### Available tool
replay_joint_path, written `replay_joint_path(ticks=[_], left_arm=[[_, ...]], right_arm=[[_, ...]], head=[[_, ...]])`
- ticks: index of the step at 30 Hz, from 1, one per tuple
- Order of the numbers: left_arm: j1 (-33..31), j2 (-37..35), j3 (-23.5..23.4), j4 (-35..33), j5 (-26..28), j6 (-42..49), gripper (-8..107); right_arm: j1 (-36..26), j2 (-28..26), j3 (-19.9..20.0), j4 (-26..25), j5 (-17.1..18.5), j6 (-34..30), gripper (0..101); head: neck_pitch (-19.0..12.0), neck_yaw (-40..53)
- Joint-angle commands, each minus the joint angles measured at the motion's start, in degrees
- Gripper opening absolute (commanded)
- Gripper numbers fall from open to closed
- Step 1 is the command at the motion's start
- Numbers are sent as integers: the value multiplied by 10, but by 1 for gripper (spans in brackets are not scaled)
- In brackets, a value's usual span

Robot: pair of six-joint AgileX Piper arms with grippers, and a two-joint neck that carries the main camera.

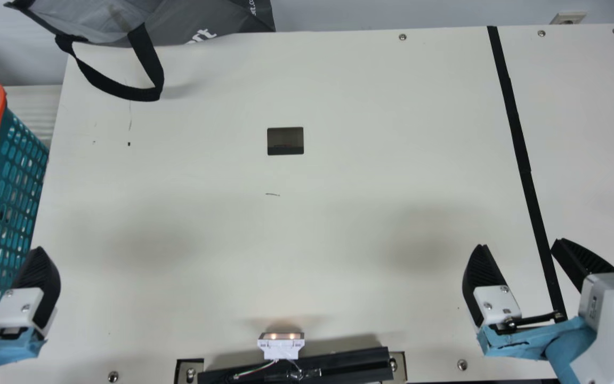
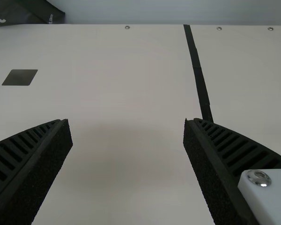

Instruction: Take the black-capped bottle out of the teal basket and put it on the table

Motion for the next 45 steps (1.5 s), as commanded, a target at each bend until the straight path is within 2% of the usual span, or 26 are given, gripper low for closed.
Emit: replay_joint_path(ticks=[1,23,36,45], left_arm=[[1,0,0,-1,0,1,107],[18,27,-11,19,-10,-25,107],[38,85,-38,47,-29,-75,107],[77,139,-50,48,-53,-95,107]], right_arm=[[0,0,0,0,0,0,91],[0,0,0,-1,1,0,91],[0,0,0,-1,1,0,91],[0,0,0,0,0,0,91]], head=[[-2,5],[-2,5],[-2,5],[-2,5]])
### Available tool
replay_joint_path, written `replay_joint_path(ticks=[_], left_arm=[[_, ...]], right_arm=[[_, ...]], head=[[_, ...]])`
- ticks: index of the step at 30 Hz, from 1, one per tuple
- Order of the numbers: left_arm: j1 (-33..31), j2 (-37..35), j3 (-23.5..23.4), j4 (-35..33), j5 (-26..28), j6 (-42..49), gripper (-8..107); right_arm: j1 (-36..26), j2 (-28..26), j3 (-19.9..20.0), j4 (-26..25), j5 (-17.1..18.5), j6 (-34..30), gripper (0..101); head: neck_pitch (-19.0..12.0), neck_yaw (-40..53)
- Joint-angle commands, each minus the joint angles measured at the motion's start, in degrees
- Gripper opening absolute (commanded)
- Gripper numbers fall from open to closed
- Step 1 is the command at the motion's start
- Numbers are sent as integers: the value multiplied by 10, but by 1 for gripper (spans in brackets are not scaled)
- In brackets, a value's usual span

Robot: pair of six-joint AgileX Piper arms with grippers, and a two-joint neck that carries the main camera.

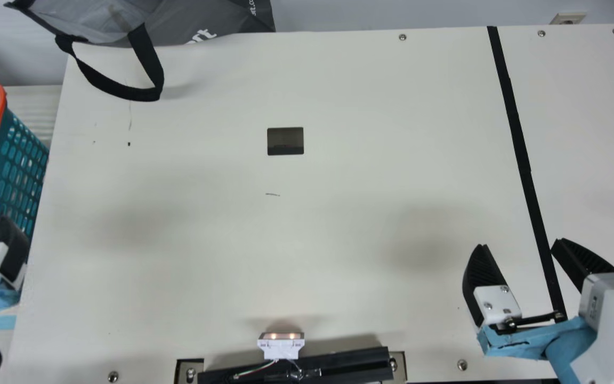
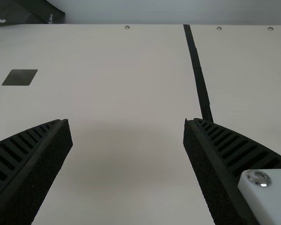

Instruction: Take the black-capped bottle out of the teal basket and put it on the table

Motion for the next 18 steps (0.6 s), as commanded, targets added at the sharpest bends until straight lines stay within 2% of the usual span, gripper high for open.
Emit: replay_joint_path(ticks=[1,9,18], left_arm=[[12,15,-3,-2,-7,1,107],[72,76,-14,-35,-50,36,107],[150,153,-29,-120,-95,127,107]], right_arm=[[0,0,0,0,0,0,91],[0,0,0,0,0,0,91],[0,0,0,0,0,0,91]], head=[[-2,5],[-2,5],[-2,5]])
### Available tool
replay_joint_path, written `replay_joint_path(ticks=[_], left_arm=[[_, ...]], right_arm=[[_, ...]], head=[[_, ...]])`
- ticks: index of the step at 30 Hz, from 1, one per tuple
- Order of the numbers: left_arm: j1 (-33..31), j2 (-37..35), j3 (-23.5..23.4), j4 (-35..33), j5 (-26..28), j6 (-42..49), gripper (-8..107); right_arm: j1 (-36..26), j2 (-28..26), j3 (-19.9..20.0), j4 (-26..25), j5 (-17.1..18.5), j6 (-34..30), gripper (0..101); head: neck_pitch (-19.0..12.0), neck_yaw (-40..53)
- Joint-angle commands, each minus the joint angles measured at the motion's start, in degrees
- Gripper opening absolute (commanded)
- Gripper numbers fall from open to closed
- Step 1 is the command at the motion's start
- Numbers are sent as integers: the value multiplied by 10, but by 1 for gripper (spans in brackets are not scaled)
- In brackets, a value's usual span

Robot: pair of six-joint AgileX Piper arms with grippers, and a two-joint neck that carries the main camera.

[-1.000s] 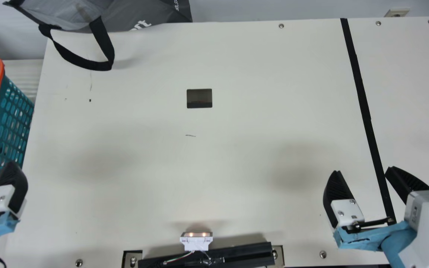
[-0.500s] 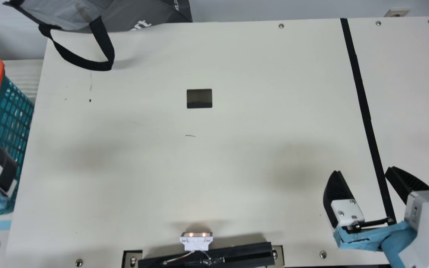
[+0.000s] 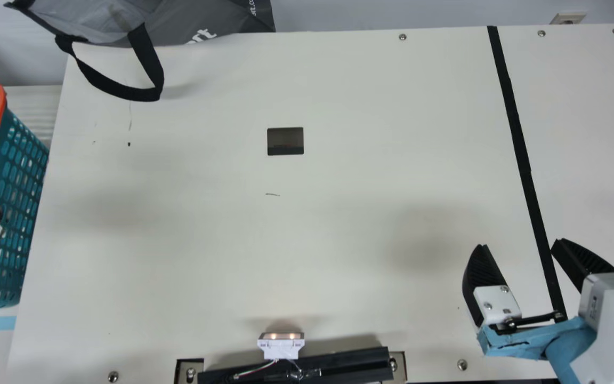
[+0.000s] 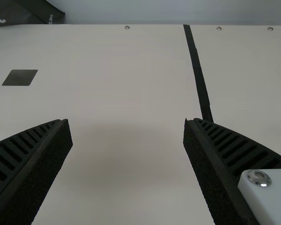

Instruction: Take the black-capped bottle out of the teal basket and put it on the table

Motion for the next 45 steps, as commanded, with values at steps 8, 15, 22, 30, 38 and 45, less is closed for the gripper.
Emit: replay_joint_path(ticks=[8,15,22,30,38,45], left_arm=[[85,78,-24,-121,-24,132,107],[152,134,-56,-223,-22,249,107],[223,183,-90,-323,4,372,107],[315,249,-124,-414,55,497,107],[358,307,-147,-437,82,560,107],[350,336,-163,-423,88,569,107]], right_arm=[[0,0,0,0,0,0,91],[0,0,0,-1,0,0,91],[0,0,0,-1,0,0,91],[0,0,0,-1,0,0,91],[0,0,0,-1,0,0,91],[0,0,0,-1,0,0,91]], head=[[-2,5],[-2,5],[-2,5],[-2,5],[-2,5],[-2,5]])
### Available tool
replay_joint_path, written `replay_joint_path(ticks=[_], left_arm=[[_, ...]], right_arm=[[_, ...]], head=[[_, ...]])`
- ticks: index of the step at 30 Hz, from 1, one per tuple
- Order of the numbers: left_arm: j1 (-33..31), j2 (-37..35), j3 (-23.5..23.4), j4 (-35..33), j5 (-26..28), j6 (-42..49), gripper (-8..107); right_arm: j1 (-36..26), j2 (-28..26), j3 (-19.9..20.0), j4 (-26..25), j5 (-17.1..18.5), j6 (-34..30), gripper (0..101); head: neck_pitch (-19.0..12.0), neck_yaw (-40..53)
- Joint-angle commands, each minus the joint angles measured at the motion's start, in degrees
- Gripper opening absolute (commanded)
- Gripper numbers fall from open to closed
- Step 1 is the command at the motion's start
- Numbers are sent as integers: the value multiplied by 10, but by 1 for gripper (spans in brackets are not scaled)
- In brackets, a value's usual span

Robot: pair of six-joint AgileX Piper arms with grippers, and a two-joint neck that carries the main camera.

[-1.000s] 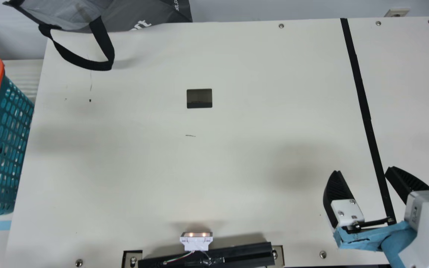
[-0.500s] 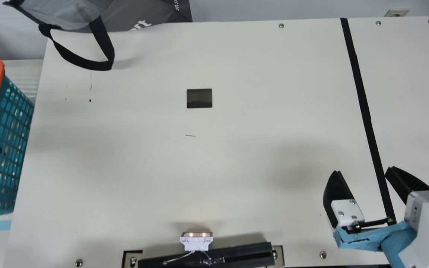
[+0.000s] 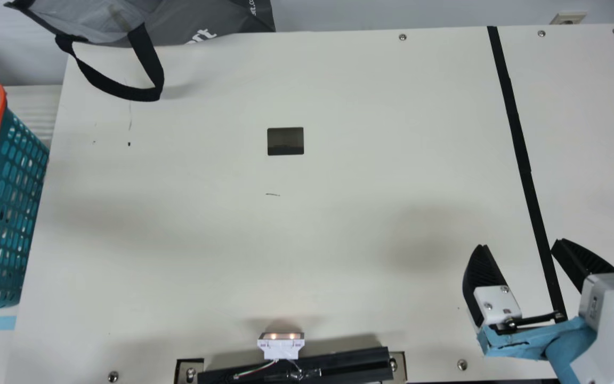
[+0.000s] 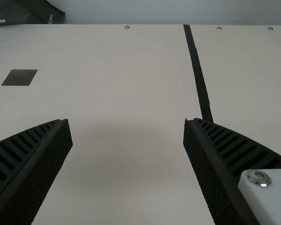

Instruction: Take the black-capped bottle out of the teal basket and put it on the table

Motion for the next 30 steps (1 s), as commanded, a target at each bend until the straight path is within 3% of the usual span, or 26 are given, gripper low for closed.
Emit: replay_joint_path(ticks=[1,17,30], left_arm=[[-4,7,-4,7,1,-1,107],[-11,65,-20,39,-35,5,107],[19,117,-44,13,-38,47,107]], right_arm=[[0,0,0,0,0,0,91],[0,0,0,1,-1,0,91],[0,0,0,1,-1,0,91]], head=[[-2,5],[-2,5],[-2,5]])
